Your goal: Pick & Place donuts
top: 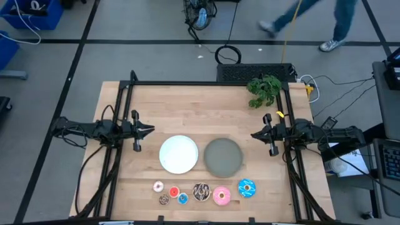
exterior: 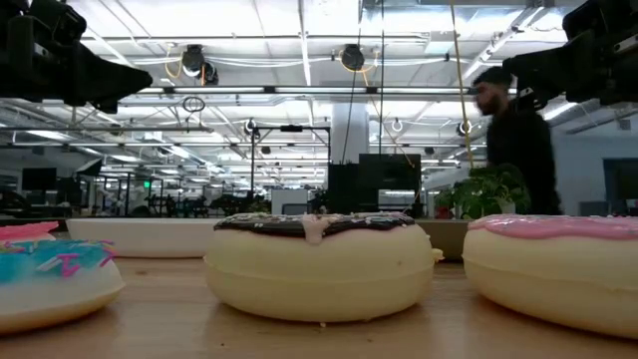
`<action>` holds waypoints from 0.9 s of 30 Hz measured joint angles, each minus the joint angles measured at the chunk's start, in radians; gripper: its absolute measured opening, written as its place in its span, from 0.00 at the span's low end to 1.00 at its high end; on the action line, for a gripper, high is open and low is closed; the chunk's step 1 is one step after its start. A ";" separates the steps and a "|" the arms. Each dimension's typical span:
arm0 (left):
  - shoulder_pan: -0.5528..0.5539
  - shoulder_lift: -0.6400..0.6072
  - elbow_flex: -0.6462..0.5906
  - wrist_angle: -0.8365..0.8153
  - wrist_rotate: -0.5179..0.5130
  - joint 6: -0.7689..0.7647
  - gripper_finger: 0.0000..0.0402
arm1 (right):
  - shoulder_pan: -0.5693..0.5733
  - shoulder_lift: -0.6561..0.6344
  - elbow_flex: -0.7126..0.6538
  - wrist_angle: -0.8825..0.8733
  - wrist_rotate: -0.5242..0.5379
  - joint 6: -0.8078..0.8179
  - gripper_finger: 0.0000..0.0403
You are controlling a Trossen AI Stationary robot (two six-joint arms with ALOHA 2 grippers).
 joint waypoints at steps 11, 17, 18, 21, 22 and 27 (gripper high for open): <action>0.000 0.000 0.000 0.000 0.000 0.000 0.12 | 0.000 0.000 0.000 0.000 0.000 0.000 0.00; 0.000 0.000 0.000 0.000 0.000 0.000 0.12 | 0.000 0.000 0.000 0.000 0.000 0.000 0.00; 0.000 0.000 0.000 0.000 0.000 0.000 0.12 | 0.000 0.000 0.000 0.000 0.000 0.000 0.00; 0.000 0.000 0.000 0.000 0.000 0.000 0.12 | 0.000 0.000 0.000 0.000 0.000 0.000 0.00; 0.000 0.000 0.000 0.000 0.000 0.000 0.12 | 0.000 0.000 0.000 0.000 0.000 0.000 0.00; 0.000 0.000 0.000 0.000 0.000 0.130 0.12 | 0.000 0.000 0.000 0.000 0.000 0.000 0.00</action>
